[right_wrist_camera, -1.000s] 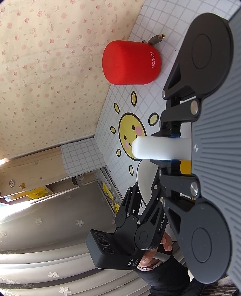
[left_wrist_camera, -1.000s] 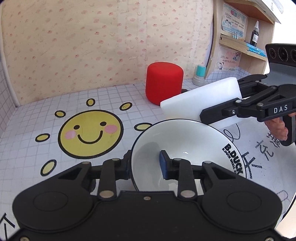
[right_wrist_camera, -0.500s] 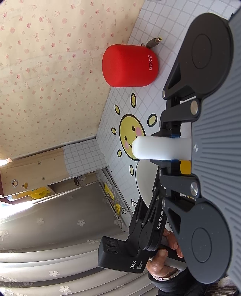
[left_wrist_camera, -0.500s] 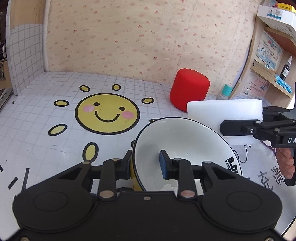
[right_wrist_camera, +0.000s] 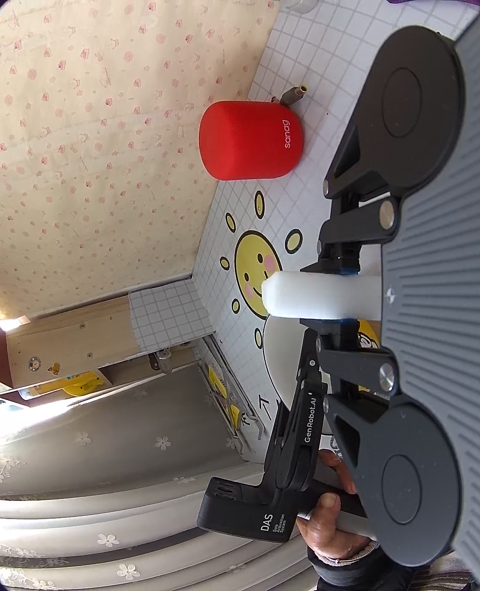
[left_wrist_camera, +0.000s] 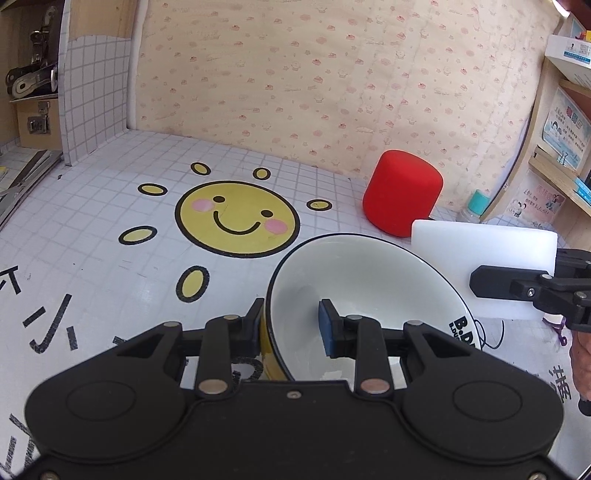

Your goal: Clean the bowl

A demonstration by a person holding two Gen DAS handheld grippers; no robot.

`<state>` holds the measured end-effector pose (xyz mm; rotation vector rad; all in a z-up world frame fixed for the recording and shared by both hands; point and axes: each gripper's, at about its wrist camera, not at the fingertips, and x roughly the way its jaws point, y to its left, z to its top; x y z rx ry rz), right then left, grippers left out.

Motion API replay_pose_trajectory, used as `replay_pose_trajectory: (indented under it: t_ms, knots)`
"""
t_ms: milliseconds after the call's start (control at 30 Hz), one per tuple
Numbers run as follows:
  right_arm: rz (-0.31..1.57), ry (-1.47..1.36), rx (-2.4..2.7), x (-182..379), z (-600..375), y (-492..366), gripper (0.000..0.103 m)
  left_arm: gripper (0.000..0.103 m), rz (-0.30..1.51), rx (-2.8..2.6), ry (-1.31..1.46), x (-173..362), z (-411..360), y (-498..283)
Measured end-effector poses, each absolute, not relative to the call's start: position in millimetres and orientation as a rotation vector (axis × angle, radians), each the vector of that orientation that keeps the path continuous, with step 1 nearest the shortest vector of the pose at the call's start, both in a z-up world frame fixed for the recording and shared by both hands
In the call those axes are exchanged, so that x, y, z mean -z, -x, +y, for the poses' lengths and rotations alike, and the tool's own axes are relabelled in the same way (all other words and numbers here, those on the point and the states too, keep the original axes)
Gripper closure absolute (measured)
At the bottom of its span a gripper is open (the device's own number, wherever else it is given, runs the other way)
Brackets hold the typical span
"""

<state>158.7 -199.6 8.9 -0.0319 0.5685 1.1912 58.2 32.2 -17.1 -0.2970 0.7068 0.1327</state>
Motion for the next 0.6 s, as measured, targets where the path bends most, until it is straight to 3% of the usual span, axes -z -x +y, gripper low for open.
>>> replay_pose_trajectory:
  t_ms: [600]
  knots:
    - [0.587, 0.062, -1.213, -6, -183, -173, 0.082, 0.073, 0.731, 0.074, -0.007, 6, 33, -72]
